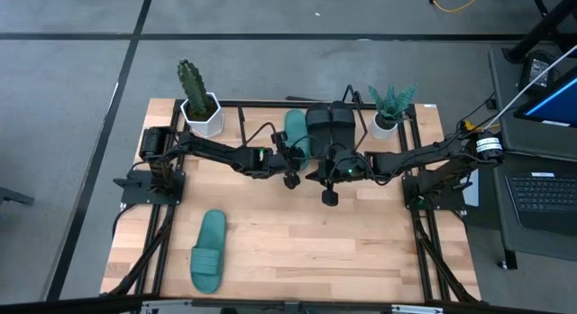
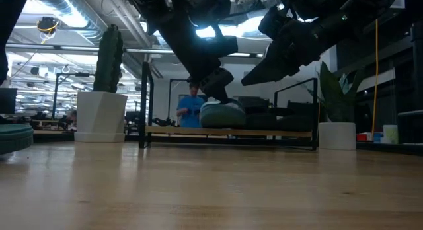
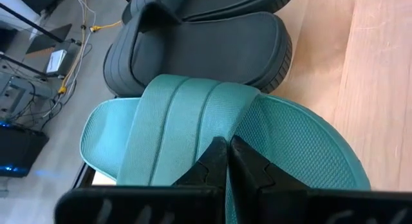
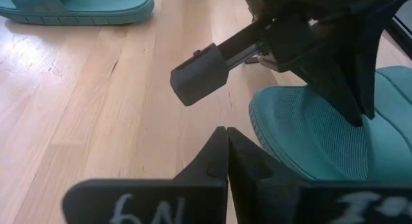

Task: Pick and place slides into the shelf
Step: Put the top dark green slide on the shelf

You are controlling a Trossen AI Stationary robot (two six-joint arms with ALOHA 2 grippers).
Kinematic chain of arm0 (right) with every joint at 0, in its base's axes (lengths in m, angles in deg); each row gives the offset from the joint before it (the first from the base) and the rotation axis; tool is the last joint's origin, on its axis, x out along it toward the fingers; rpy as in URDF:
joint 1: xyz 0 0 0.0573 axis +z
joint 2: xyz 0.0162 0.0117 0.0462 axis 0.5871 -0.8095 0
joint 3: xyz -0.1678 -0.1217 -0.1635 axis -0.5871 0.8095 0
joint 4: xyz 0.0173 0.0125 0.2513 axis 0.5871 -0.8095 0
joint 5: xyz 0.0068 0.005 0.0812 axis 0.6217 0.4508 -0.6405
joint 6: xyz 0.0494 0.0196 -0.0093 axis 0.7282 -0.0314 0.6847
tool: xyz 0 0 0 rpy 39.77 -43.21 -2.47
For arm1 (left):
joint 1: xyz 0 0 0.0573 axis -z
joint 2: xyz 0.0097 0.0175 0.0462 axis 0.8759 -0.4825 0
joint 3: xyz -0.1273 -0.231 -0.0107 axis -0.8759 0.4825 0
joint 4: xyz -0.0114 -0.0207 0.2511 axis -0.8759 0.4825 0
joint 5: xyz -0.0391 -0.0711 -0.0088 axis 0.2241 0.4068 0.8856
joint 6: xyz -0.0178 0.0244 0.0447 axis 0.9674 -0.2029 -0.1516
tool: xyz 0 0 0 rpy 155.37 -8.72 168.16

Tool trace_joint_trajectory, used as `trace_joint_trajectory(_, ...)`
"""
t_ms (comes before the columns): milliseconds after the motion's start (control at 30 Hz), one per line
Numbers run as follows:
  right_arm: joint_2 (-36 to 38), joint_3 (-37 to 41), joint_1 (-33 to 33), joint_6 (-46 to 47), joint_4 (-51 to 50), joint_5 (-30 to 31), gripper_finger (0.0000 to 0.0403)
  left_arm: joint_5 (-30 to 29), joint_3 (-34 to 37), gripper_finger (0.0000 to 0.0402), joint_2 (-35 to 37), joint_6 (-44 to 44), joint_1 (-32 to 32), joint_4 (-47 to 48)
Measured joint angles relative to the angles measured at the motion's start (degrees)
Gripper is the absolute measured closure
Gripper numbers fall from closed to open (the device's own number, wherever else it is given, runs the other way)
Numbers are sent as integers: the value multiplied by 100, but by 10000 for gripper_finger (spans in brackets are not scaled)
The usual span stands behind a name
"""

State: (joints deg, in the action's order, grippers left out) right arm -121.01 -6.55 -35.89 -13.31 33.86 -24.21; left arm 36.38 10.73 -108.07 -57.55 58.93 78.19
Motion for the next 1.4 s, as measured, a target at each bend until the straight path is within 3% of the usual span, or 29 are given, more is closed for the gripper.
trace_joint_trajectory(200, 0, 0, 0, 0, 2, 0, 401, 371, 0, 401, 0, -7, -17, -68)
trace_joint_trajectory(833, 0, 0, 0, 0, 37, 0, 401, 408, 0, 400, 0, -175, -2, -127)
trace_joint_trajectory(1200, 0, 0, 1, 0, 43, -146, 400, 427, 0, 292, 6, -308, 22, -134)
trace_joint_trajectory(1400, 0, 0, 2, 0, 67, -146, 400, 410, -2, 267, 184, -323, 170, -103)
